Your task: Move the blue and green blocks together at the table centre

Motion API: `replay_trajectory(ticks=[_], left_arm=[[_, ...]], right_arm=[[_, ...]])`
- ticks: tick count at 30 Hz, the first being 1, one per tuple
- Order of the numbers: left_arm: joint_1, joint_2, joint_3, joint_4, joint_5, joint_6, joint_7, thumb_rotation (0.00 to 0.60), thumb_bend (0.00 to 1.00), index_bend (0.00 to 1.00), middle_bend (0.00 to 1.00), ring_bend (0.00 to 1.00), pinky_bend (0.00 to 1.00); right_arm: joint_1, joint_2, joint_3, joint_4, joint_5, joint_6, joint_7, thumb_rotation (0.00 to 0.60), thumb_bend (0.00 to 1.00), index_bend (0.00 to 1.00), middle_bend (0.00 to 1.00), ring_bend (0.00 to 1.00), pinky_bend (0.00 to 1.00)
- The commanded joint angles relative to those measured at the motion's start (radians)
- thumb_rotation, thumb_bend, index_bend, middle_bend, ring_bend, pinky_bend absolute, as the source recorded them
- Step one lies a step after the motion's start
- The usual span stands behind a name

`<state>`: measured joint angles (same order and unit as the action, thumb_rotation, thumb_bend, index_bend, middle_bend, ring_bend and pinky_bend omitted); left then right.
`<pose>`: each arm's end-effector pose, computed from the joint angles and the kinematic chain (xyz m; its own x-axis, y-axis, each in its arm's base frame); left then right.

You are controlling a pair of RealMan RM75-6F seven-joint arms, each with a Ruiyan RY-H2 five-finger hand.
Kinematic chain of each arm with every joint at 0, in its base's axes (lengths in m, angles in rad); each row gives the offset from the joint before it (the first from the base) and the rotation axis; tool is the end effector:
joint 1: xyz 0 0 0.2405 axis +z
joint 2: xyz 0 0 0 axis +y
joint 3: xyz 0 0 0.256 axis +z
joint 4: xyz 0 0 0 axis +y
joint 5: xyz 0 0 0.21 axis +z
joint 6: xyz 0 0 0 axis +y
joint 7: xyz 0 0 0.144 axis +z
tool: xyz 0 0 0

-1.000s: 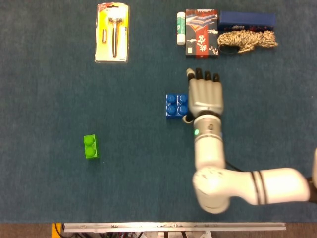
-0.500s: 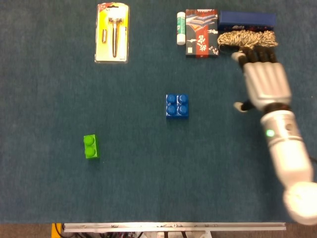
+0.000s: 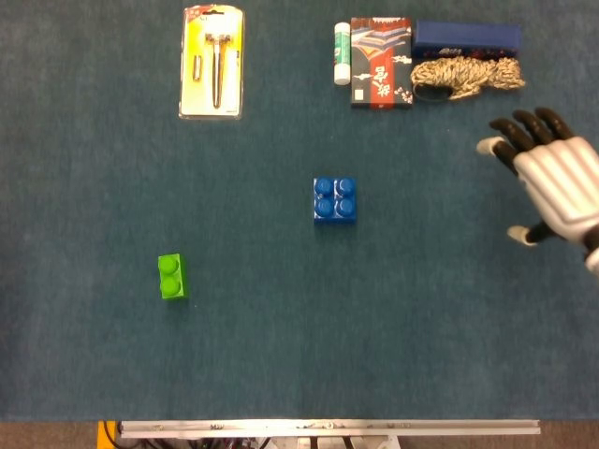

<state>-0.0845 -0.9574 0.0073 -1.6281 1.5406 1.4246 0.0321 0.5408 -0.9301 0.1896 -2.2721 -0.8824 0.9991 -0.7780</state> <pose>-0.3224 0.1685 0.1931 0.5559 0.1072 0.8243 0.8310 -0.0446 -0.5546 -0.1419 -0.2516 0.1195 0.6019 -0.3475 0.7190 -0.7974 -0.3095 0.5180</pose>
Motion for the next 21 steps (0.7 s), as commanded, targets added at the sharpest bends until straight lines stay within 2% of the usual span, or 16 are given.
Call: replay_trajectory(ticks=[1,3,6,12,17,21], left_arm=[[-0.009,0.01,-0.003,-0.033,0.001,-0.006,0.007,0.6,0.0,0.45,0.37,0.28,0.48],[-0.015,0.014,-0.003,-0.05,0.001,-0.015,0.013,0.6,0.0,0.45,0.37,0.28,0.48],[-0.022,0.011,-0.007,-0.069,-0.005,-0.023,0.024,0.6,0.0,0.45,0.36,0.26,0.48],[-0.041,0.002,-0.006,-0.095,0.008,-0.044,-0.008,0.6,0.0,0.46,0.32,0.2,0.44],[-0.06,0.007,-0.006,-0.13,0.002,-0.073,0.005,0.6,0.0,0.45,0.29,0.16,0.36],[-0.072,0.005,-0.006,-0.155,-0.006,-0.093,0.024,0.6,0.0,0.45,0.29,0.15,0.33]], right_arm=[[-0.146,0.075,-0.122,0.096,-0.353,0.013,0.169,0.6,0.04,0.24,0.13,0.0,0.03],[-0.195,0.06,-0.155,0.159,-0.482,0.068,0.242,0.6,0.04,0.24,0.13,0.0,0.03],[-0.257,0.029,-0.196,0.258,-0.618,0.16,0.339,0.6,0.04,0.24,0.13,0.0,0.03],[-0.334,0.001,-0.25,0.384,-0.764,0.288,0.47,0.6,0.04,0.24,0.13,0.0,0.03],[-0.384,-0.044,-0.255,0.492,-0.842,0.411,0.525,0.6,0.04,0.24,0.13,0.0,0.03],[-0.409,-0.077,-0.252,0.561,-0.864,0.477,0.597,0.6,0.04,0.24,0.14,0.0,0.03]])
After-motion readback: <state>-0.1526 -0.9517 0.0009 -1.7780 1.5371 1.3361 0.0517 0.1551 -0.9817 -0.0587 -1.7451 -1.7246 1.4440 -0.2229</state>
